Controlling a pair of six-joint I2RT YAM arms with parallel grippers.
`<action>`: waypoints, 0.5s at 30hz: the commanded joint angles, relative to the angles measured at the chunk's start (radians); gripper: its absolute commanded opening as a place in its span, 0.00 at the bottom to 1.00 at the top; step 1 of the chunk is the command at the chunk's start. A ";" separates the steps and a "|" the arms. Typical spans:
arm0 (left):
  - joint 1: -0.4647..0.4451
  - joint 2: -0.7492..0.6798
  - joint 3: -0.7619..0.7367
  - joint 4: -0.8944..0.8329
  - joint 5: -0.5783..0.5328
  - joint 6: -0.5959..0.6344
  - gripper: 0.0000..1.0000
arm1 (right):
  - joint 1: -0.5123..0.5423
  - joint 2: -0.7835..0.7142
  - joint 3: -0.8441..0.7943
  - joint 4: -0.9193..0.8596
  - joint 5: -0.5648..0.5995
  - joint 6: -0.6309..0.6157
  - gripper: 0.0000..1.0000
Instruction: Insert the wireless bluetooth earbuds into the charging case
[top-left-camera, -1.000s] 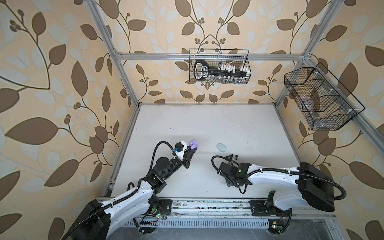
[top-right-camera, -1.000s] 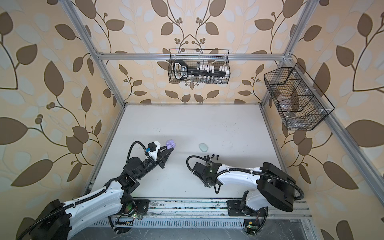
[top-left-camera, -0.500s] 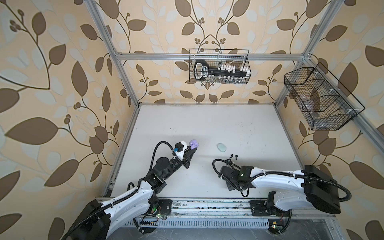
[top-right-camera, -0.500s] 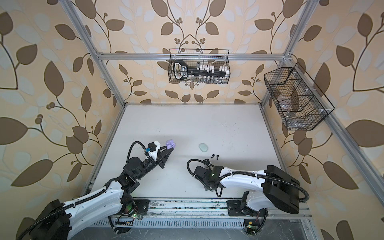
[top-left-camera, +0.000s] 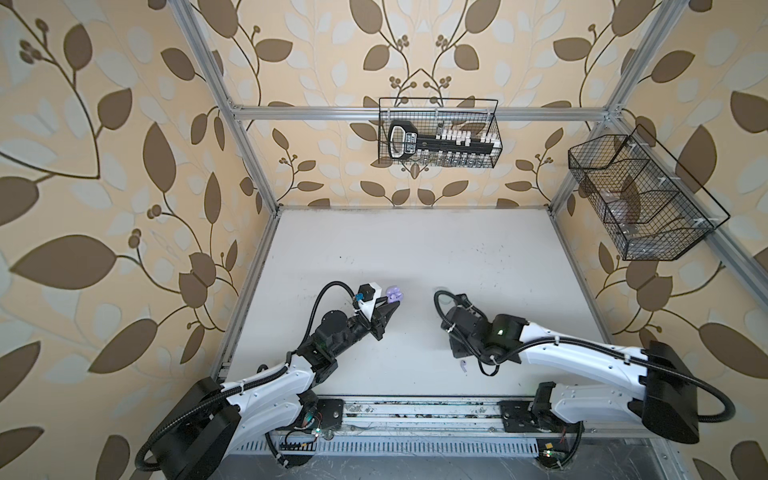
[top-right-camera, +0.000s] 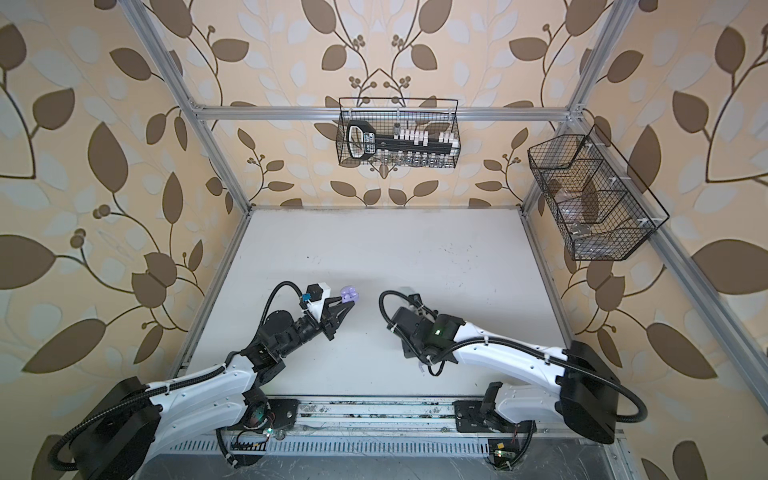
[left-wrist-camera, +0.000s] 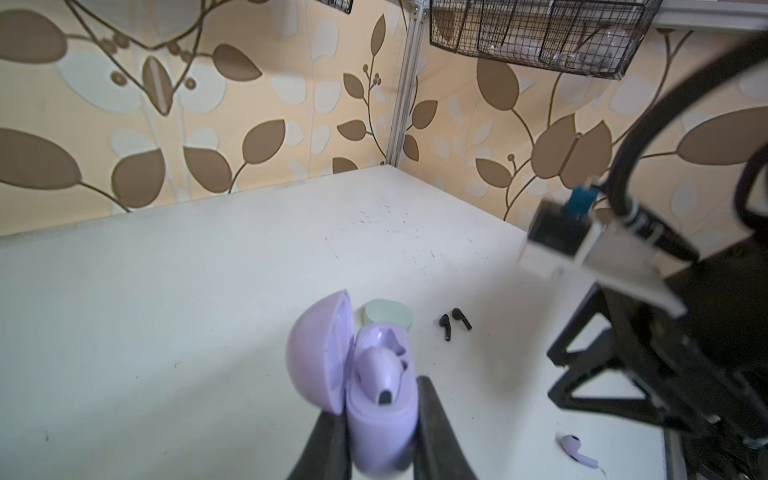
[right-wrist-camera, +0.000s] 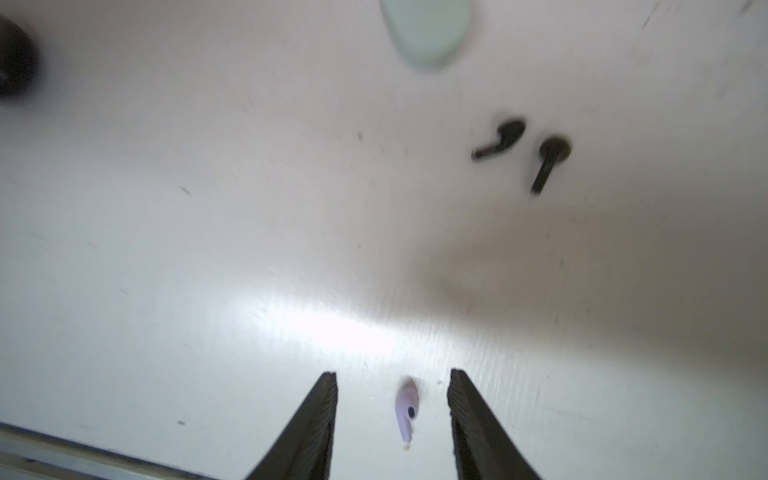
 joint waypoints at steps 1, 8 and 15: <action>0.000 0.027 0.080 0.037 -0.022 -0.177 0.00 | -0.097 -0.093 0.103 -0.004 0.045 -0.064 0.51; 0.000 0.063 0.199 -0.299 -0.333 -0.427 0.00 | -0.442 -0.091 0.255 0.093 -0.027 -0.090 0.60; 0.001 0.159 0.284 -0.382 -0.252 -0.368 0.00 | -0.669 -0.092 0.018 0.446 0.030 -0.294 0.57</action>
